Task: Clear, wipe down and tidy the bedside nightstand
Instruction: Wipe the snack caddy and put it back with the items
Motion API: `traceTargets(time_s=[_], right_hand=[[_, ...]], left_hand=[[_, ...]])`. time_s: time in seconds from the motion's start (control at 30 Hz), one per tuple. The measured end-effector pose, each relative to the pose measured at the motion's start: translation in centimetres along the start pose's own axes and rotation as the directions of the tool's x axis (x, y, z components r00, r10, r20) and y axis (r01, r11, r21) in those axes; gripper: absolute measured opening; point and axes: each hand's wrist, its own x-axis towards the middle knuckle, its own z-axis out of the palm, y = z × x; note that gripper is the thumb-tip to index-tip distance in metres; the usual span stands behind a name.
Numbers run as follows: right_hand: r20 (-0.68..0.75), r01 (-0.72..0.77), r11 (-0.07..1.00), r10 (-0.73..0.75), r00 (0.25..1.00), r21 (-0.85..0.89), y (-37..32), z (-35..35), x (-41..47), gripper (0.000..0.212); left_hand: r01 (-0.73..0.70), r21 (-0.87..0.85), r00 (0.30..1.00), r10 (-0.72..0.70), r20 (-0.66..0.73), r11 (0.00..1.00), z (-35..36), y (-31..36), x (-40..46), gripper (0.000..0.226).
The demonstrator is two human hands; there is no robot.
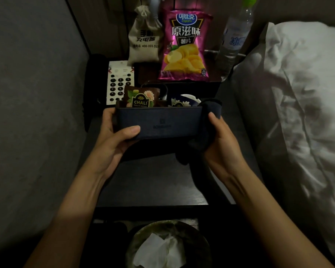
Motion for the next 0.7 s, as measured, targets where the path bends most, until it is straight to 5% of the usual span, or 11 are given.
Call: traceTargets(time_s=[0.37, 0.7], right_hand=[[-0.042, -0.094, 0.995, 0.095, 0.995, 0.022, -0.6, -0.1, -0.2, 0.044], [0.139, -0.293, 0.949, 0.276, 0.951, 0.115, -1.0, -0.6, -0.6, 0.059]], left_hand=[[0.055, -0.034, 0.99, -0.05, 0.129, 0.998, 0.5, -0.4, -0.1, 0.054], [0.157, -0.072, 0.967, -0.138, 0.214, 0.985, -0.1, 0.5, -0.4, 0.065]])
